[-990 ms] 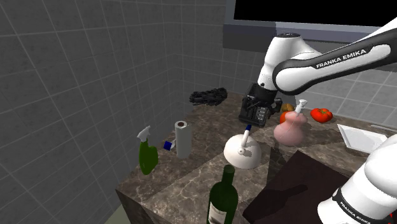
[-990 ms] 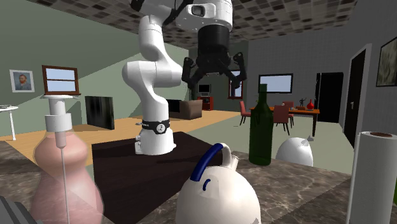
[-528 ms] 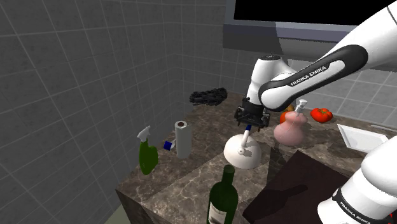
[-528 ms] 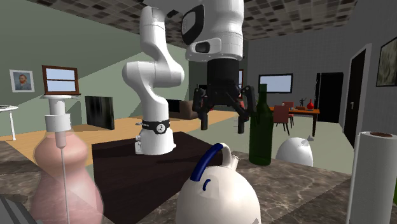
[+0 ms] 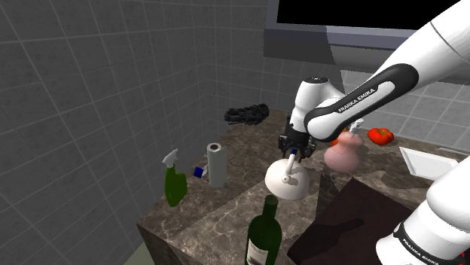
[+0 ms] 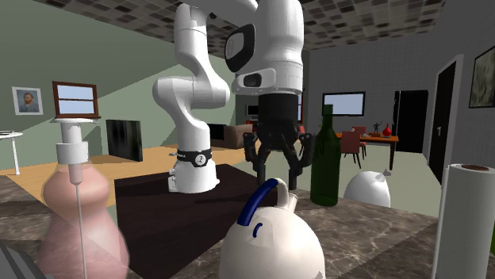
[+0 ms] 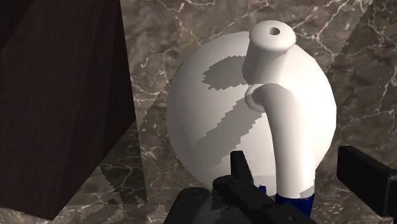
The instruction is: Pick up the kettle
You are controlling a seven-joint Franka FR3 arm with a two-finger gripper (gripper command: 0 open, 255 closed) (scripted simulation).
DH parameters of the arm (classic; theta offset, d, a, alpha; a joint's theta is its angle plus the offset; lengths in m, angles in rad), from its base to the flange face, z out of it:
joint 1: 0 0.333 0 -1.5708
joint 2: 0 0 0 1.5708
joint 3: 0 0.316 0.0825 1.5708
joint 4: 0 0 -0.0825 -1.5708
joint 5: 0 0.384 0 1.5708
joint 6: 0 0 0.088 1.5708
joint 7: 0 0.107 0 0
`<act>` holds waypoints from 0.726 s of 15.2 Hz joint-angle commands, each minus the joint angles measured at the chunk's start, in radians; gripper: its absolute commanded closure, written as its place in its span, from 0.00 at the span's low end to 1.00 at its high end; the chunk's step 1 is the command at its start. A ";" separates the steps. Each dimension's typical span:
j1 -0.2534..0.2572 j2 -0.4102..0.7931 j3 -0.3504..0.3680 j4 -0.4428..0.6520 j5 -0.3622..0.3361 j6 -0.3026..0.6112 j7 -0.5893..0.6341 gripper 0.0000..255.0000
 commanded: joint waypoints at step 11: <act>0.006 -0.025 -0.003 0.004 0.016 -0.027 -0.012 1.00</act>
